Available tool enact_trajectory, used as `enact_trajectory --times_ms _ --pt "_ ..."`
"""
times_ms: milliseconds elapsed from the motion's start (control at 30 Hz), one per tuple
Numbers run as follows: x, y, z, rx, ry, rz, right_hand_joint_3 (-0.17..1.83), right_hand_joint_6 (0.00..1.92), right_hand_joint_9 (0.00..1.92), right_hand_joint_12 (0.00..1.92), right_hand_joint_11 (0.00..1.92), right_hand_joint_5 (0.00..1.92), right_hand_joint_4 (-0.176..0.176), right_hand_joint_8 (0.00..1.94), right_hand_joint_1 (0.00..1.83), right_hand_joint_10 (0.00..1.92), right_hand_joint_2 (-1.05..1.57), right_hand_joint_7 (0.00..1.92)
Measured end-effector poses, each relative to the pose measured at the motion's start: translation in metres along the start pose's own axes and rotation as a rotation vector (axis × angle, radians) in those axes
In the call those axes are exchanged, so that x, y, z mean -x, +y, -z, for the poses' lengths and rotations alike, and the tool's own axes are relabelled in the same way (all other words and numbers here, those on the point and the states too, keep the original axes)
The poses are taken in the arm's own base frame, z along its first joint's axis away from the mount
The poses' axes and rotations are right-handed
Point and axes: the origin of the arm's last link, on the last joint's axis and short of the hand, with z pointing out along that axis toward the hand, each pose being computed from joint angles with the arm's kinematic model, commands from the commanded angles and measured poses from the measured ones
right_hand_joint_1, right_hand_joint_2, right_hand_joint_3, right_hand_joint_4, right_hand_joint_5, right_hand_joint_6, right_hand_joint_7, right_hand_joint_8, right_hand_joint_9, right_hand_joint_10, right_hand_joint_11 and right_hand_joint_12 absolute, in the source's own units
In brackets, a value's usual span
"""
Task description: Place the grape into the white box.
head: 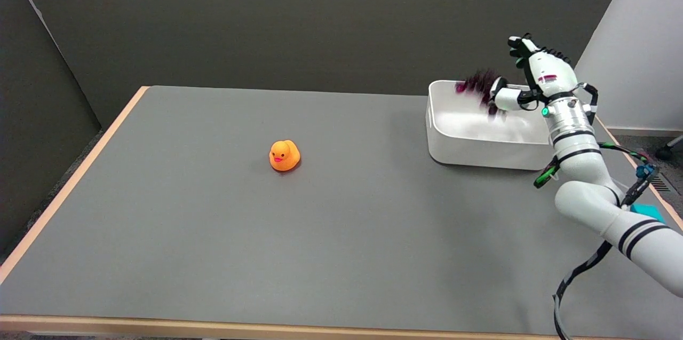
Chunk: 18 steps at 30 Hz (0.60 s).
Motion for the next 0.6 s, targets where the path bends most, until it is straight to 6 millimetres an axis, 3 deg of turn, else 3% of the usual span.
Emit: enact_trajectory --times_ms 100,167,333,433,600 --pt "0.0 -0.003 0.007 -0.012 0.002 -0.029 0.96 0.39 0.05 1.55 0.27 0.12 -0.075 0.34 0.6 0.76 0.62 0.09" --pt "0.001 -0.006 0.012 -0.021 0.005 -0.055 0.93 0.37 0.0 1.43 0.19 0.09 -0.072 0.18 0.55 0.67 0.62 0.06" --pt "0.001 -0.019 0.024 -0.057 0.017 -0.124 0.8 0.3 0.0 1.36 0.09 0.07 -0.087 0.12 0.5 0.48 0.66 0.0" --pt "0.002 -0.032 0.031 -0.091 0.027 -0.169 0.88 0.31 0.0 1.28 0.09 0.06 -0.087 0.1 0.43 0.46 0.63 0.0" --pt "-0.001 -0.063 0.045 -0.173 0.058 -0.248 0.79 0.31 0.0 1.32 0.06 0.07 -0.085 0.19 0.48 0.47 0.68 0.0"
